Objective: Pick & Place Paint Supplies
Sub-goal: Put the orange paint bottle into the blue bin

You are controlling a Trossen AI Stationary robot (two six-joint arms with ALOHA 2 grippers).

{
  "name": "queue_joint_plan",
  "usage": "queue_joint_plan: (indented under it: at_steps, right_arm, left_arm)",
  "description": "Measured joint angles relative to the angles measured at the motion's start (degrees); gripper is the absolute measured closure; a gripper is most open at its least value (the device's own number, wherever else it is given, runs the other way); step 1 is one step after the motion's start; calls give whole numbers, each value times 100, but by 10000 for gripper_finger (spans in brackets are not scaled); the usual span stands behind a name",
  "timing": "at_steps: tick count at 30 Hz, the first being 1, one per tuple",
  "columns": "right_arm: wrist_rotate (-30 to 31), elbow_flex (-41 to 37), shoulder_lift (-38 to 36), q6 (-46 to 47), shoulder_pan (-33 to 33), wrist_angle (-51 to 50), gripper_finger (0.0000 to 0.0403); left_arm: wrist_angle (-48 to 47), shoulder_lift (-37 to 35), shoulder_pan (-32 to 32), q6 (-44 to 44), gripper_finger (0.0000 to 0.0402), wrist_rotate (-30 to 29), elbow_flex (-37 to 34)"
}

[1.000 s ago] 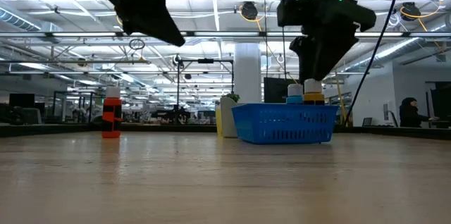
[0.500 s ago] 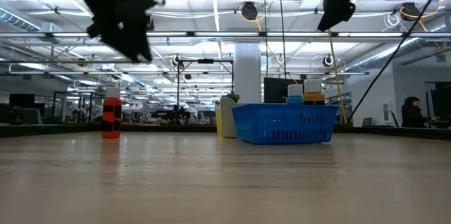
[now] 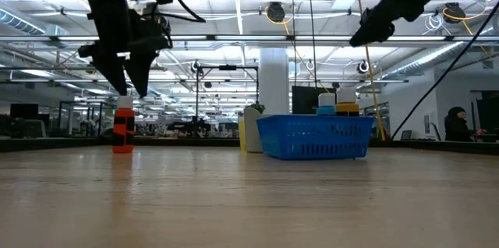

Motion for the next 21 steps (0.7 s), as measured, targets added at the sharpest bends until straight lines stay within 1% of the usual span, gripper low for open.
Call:
queue_joint_plan:
  at_steps: [9, 14, 18, 21]
  right_arm:
    - [-18, -131, 0, 46, 2, 49, 156]
    - [-20, -133, -1, 59, 2, 45, 156]
    - [-18, -133, 0, 61, 2, 47, 156]
    - [-18, -133, 0, 61, 2, 47, 156]
  left_arm:
    - [-87, 357, 379, 21, 155, 401, -4]
    - [-213, 494, 473, 1, 173, 465, -4]
    - [-235, 508, 481, 2, 197, 468, -4]
    - [-239, 508, 481, 3, 225, 484, -4]
